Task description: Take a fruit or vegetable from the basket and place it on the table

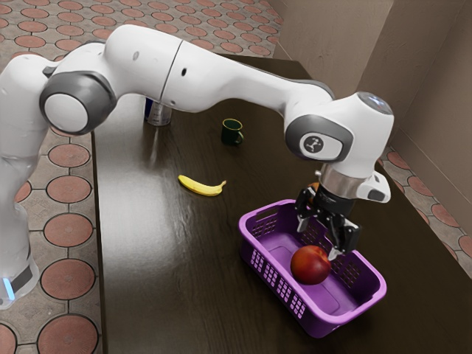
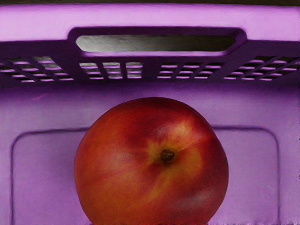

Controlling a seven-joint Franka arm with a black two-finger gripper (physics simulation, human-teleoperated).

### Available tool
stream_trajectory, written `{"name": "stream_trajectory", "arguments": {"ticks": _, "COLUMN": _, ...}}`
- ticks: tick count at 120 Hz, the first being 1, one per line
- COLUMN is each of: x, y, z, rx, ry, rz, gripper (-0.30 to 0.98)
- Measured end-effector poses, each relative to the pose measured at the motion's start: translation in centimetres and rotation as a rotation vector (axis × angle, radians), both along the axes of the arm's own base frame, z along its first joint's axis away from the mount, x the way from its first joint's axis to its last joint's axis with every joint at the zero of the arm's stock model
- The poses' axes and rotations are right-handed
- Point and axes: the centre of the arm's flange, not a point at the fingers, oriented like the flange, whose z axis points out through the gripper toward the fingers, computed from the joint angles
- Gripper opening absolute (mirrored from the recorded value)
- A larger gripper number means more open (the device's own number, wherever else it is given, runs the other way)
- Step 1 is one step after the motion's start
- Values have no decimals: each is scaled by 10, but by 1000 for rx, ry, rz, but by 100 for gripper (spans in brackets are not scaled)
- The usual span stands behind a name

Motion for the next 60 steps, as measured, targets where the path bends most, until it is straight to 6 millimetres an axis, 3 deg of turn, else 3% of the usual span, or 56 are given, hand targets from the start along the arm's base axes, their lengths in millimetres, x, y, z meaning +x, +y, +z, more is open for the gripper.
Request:
{"name": "stream_trajectory", "arguments": {"ticks": 18, "x": -2, "y": -3, "z": -1, "rx": -2, "ry": 4, "rz": -32, "gripper": 69}}
{"name": "stream_trajectory", "arguments": {"ticks": 60, "x": 0, "y": -1, "z": -24, "rx": 6, "ry": 36, "rz": -77, "gripper": 69}}
